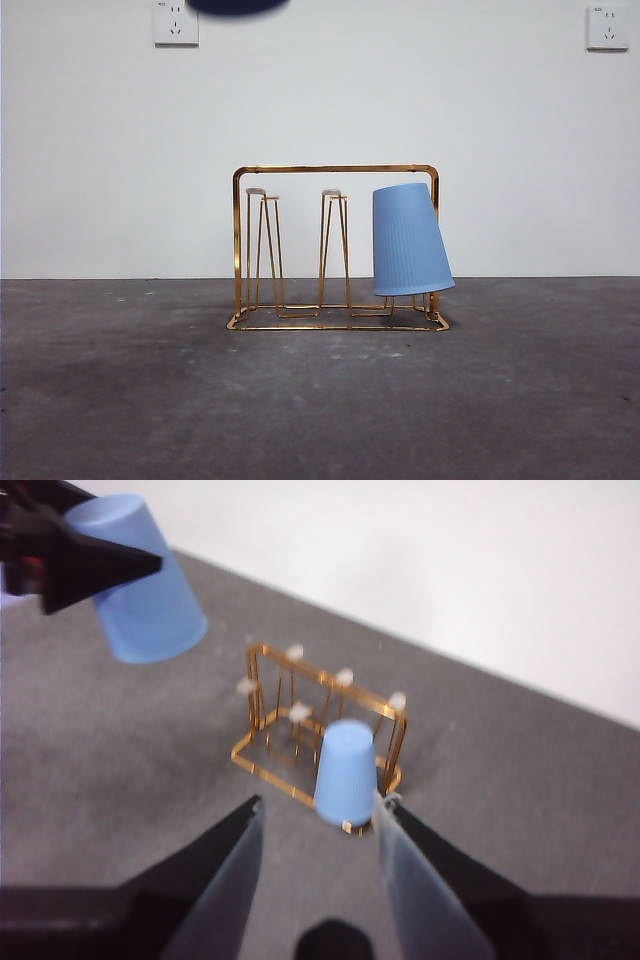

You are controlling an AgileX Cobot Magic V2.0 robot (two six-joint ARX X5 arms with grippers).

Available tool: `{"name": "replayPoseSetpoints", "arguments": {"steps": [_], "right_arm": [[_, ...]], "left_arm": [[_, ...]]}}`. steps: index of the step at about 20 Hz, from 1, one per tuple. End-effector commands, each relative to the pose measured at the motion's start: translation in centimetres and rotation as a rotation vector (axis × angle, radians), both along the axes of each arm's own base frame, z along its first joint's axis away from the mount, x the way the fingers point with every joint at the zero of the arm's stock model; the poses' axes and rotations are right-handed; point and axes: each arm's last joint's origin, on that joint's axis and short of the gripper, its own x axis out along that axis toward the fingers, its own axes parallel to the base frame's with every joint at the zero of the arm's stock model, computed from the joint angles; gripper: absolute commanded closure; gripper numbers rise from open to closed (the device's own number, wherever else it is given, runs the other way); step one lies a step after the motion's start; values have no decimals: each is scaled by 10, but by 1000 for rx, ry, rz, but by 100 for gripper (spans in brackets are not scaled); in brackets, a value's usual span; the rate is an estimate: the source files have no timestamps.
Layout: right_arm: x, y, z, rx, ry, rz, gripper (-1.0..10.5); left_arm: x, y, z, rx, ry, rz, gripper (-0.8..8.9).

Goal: Pick up cup 1,put cup 1 in the cup rack,pick up cup 2,put cup 2 in the cup rack

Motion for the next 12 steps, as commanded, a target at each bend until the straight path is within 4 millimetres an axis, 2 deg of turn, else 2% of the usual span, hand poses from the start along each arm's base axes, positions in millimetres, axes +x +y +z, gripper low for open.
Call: {"name": "replayPoseSetpoints", "arguments": {"steps": [1,6,12], "right_arm": [[-2,-2,-5,9,55,-24,754],[-6,-6,-10,-3,109,-36,756],[-7,-6,-12,0,138,-47,757]], "left_arm": [[14,3,-12,10,-9,15,821],[47,14,-28,-6,11,15,821],[78,15,-51,4,67,2,821]]}}
